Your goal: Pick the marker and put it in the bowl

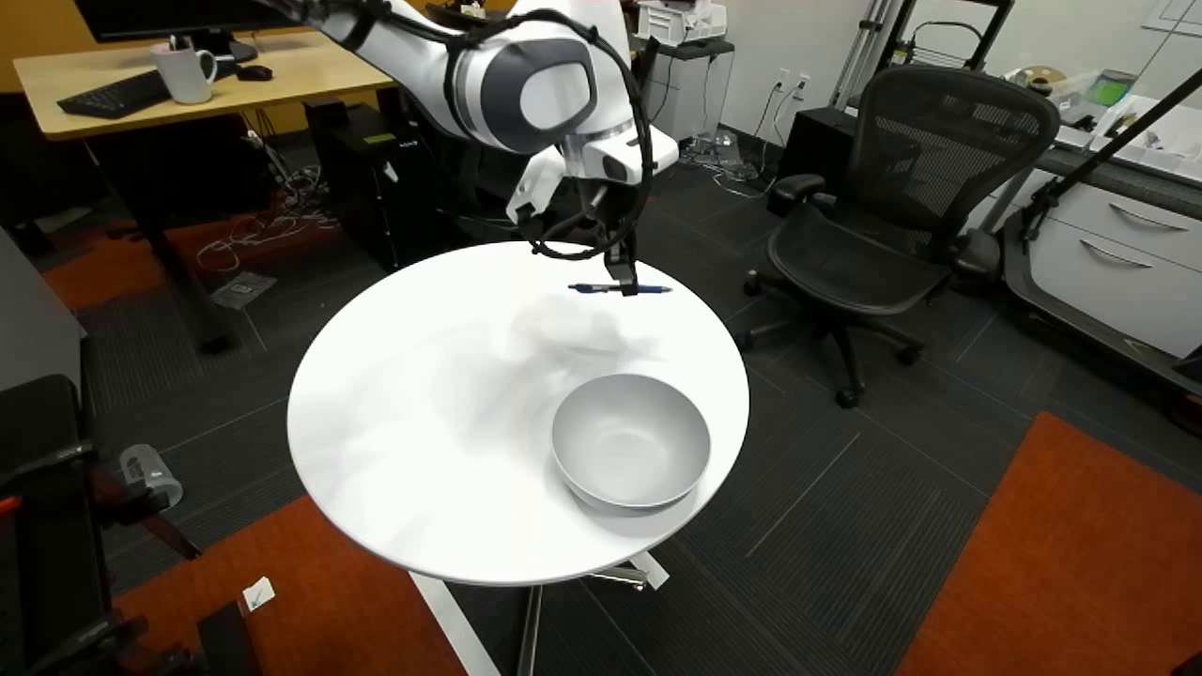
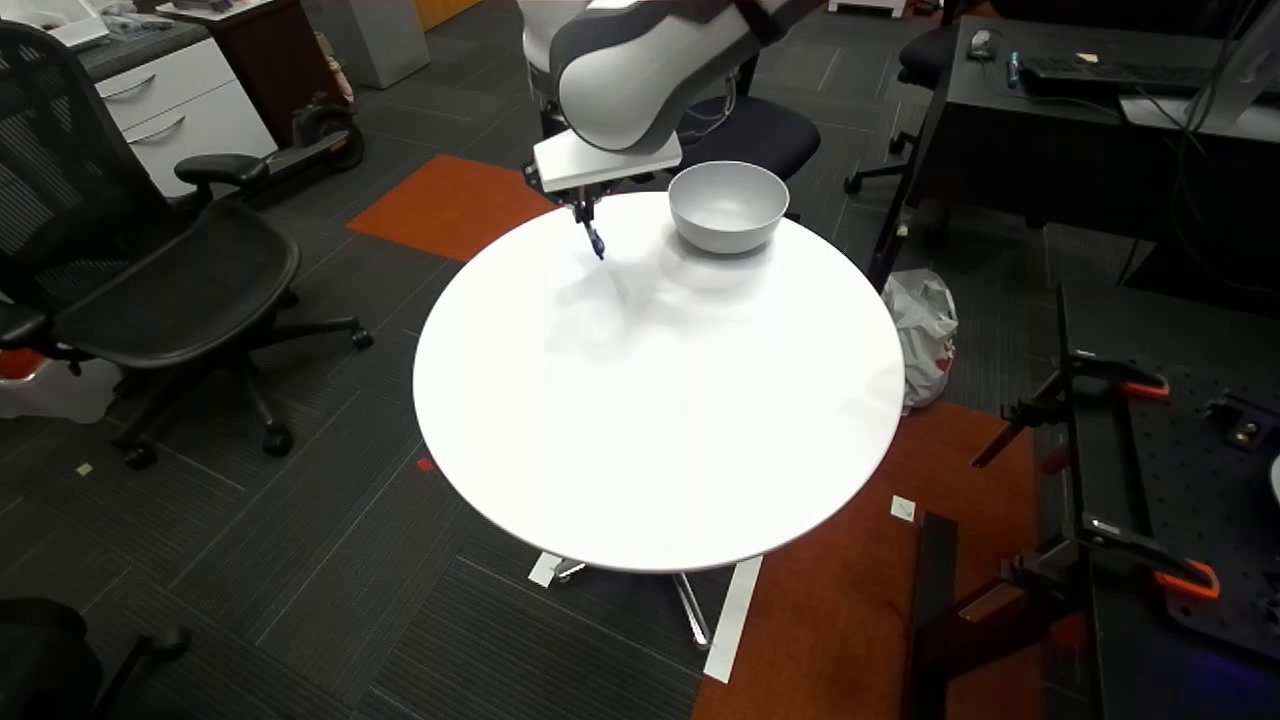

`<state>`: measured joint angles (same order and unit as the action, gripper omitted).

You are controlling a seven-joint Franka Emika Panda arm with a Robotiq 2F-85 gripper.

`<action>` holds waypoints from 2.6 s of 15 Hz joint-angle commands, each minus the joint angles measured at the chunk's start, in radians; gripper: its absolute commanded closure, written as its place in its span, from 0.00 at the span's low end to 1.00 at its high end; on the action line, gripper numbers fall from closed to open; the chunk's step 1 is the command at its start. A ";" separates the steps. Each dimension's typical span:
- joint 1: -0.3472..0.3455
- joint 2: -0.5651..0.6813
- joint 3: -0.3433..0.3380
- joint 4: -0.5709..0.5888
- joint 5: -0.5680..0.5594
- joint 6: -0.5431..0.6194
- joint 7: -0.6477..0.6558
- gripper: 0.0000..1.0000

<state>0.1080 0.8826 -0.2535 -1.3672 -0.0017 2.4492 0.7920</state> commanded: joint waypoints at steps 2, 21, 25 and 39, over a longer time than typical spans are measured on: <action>0.024 -0.234 -0.032 -0.272 -0.037 0.084 0.025 0.97; -0.185 -0.415 -0.051 -0.578 -0.156 0.148 -0.327 0.97; -0.222 -0.378 -0.035 -0.568 -0.129 0.226 -0.433 0.97; -0.297 -0.365 0.073 -0.569 0.012 0.263 -0.651 0.33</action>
<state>-0.1638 0.5296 -0.2070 -1.9315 -0.0256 2.7165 0.1877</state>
